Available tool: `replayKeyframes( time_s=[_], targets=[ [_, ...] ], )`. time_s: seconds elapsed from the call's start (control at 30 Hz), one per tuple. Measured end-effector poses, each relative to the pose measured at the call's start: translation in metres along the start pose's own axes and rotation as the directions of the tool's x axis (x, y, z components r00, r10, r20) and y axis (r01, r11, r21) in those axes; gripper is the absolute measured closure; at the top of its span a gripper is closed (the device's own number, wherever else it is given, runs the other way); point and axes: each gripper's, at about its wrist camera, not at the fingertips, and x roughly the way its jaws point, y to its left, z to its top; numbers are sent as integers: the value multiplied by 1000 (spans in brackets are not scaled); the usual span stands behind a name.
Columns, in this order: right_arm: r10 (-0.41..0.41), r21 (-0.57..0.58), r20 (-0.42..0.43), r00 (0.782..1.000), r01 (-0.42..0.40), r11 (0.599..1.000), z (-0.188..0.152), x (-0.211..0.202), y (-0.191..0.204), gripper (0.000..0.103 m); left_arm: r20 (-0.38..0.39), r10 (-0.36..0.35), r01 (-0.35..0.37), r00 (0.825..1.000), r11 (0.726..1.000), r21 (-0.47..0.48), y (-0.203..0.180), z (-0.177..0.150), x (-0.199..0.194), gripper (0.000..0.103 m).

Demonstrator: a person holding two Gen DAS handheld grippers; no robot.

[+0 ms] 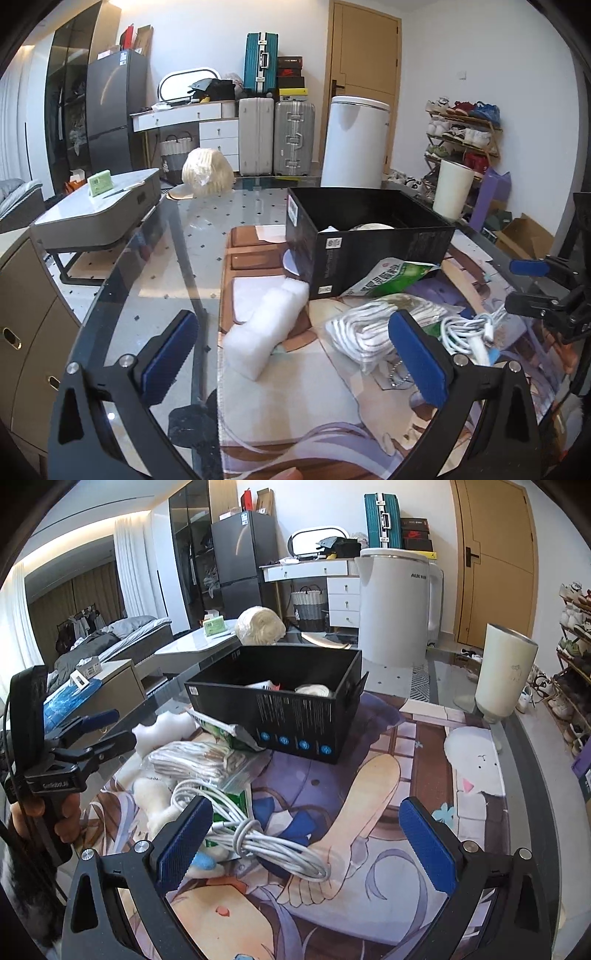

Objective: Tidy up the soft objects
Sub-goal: 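Withdraw both grippers from the box back over the table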

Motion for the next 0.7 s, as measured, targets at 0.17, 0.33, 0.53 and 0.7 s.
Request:
replayKeyframes(
  time_s=[0.17, 0.33, 0.53, 0.7],
  targets=[
    [26, -24, -31, 999, -26, 999, -2, 6, 5, 1, -13, -28, 28, 1000, 1000, -9, 2, 0, 2, 0],
    [33, -56, -52, 998, -36, 998, -7, 9, 12, 1, -22, -29, 29, 999, 1000, -11, 2, 0, 4, 0],
    [20, -95, -93, 995, -29, 995, -12, 13, 15, 1, -47, -42, 40, 998, 998, -45, 7, 0, 9, 0],
    [17, -70, -125, 992, -26, 997, -14, 19, 9, 1, -42, -54, 52, 998, 997, -56, 10, -1, 8, 0]
  ],
)
